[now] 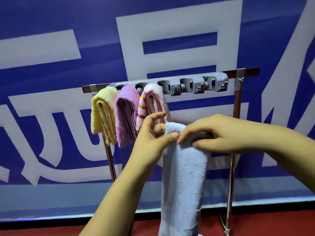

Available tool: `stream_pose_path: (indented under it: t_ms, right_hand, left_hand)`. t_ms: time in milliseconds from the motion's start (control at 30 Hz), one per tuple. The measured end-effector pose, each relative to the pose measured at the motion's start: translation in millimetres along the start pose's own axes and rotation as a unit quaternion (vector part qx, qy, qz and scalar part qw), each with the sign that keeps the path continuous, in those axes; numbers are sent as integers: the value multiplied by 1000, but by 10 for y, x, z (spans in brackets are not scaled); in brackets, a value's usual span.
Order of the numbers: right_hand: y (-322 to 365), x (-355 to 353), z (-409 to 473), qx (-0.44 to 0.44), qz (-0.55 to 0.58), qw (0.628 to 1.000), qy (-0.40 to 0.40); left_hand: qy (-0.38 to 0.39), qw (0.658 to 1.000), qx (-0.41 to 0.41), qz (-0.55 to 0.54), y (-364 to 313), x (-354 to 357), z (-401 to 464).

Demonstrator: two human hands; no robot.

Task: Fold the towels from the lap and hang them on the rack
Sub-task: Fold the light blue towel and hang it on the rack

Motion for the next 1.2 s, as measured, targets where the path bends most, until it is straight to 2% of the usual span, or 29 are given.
stream_pose_path:
  t_ms: [133, 367, 500, 600, 700, 800, 1033, 1200]
  right_hand:
    - [22, -386, 188, 51, -10, 999, -13]
    - [-53, -1038, 464, 125, 35, 984, -125]
    - [-103, -1399, 568, 159, 47, 968, -187]
    - [-161, -1592, 681, 165, 74, 959, -219]
    - [-217, -1655, 822, 168, 114, 953, -225]
    - [-270, -1611, 967, 174, 135, 950, -220]
    - [-443, -1311, 1306, 211, 189, 947, -153]
    - [-557, -1391, 1353, 220, 327, 898, -194]
  left_hand:
    - [-27, 1000, -6, 11, -126, -93, 287]
    - [-107, 988, 15, 106, -526, -129, 724]
    - [-169, 978, 27, 116, -578, -143, 868]
    - [-176, 980, 18, 89, -497, -107, 958]
    - [-156, 987, -38, 18, -415, 8, 990]
    - [-122, 986, -108, -9, -277, 124, 1029]
    - [-149, 974, -142, -92, 95, 145, 1136]
    - [-151, 977, -103, -108, 142, 84, 1303]
Point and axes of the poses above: each hand's wrist, its own z-axis towards the middle knuckle, its own x-axis out of the palm, y = z × x, the point moved 4 cm from there along z, towards the middle knuckle, and after that the axes turned 13 degrees about y, right-handed, at the moved point
